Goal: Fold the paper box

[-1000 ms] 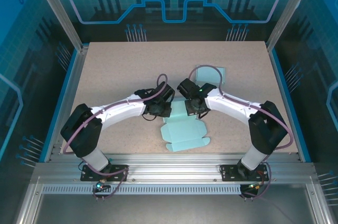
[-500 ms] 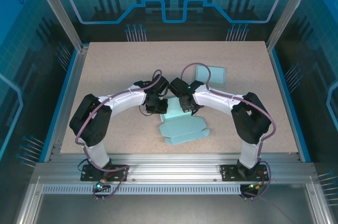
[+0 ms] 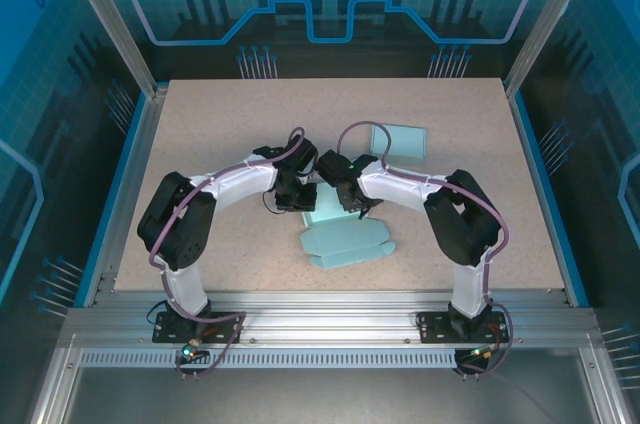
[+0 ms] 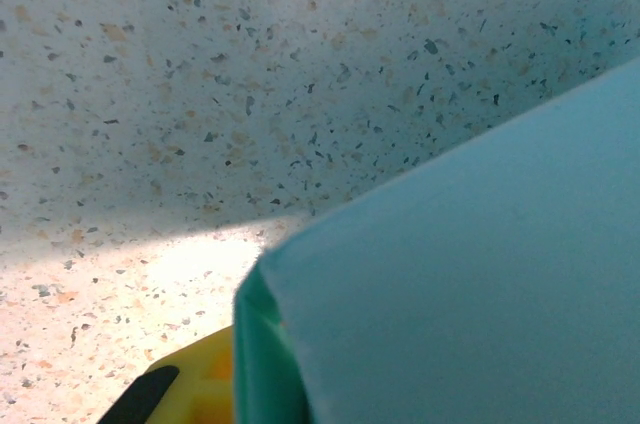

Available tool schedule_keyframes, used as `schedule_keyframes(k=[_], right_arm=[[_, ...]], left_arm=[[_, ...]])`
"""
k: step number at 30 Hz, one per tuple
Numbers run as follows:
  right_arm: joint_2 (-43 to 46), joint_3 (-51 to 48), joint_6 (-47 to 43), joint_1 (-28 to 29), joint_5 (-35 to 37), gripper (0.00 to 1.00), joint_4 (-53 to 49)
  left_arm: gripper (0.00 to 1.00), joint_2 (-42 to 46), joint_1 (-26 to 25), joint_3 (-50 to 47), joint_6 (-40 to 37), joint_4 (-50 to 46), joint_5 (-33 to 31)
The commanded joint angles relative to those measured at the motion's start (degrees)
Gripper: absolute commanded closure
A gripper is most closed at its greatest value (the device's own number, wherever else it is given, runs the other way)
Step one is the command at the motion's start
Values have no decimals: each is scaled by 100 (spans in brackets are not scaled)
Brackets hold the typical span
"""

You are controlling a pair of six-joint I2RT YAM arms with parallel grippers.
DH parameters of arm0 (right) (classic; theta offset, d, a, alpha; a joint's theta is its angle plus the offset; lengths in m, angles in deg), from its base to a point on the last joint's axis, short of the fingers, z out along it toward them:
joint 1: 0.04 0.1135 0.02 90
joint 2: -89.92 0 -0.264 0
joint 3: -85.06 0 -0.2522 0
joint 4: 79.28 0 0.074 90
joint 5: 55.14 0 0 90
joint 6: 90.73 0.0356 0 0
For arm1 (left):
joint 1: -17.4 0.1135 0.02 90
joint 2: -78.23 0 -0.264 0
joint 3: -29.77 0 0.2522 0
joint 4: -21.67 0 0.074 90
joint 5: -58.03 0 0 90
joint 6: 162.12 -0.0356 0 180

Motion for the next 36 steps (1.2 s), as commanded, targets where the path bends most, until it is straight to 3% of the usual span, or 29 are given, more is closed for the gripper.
schedule_keyframes(k=[1, 28, 32, 36], right_arm=[[-322, -237, -87, -240, 434, 72, -352], [-1655, 329, 1216, -181, 2010, 86, -2349], [-1602, 311, 968, -117, 1817, 87, -2172], [-1152, 124, 560, -13, 1167, 87, -1611]], left_arm=[[88, -34, 130, 163, -238, -650, 92], [93, -49, 425, 77, -99, -689, -81], [91, -59, 447, 146, -100, -673, -151], [77, -20, 446, 231, 23, -545, -146]])
